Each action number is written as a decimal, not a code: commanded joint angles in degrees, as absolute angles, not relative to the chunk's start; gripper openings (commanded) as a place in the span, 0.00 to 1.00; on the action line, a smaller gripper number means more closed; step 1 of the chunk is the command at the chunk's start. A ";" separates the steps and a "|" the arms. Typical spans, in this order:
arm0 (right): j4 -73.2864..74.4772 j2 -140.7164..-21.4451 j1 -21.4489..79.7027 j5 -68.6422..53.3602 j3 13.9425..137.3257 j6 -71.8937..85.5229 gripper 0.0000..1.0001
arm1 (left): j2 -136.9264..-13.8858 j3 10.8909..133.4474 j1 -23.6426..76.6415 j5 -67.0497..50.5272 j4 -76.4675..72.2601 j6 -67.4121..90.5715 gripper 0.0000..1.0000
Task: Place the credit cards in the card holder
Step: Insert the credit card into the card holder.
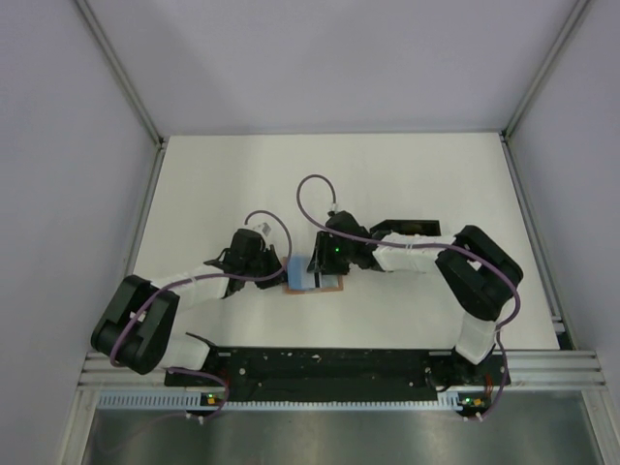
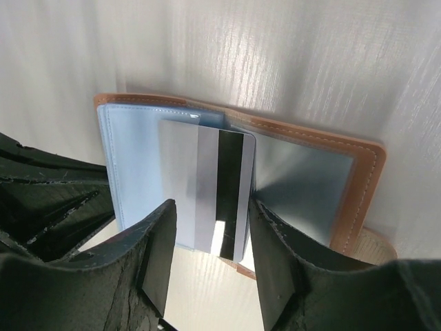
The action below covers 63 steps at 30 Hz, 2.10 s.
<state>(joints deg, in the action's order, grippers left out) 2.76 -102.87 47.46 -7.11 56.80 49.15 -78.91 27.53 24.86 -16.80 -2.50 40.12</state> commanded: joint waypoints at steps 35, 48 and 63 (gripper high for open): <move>4.65 -102.05 48.08 -10.30 62.05 43.96 0.41 | -78.49 29.18 25.05 -15.21 -0.26 38.32 0.00; 15.11 -102.83 46.76 -2.20 62.58 39.29 0.40 | -75.76 34.10 24.96 -8.27 11.77 35.16 0.31; 17.67 -99.68 46.58 -1.05 65.47 36.74 0.37 | -70.32 39.98 24.96 2.63 21.18 34.63 0.36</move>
<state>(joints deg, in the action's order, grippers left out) 16.19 -102.80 46.96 -2.37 62.06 38.85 -75.24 36.10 24.91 -1.56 19.00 35.24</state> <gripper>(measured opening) 0.345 0.328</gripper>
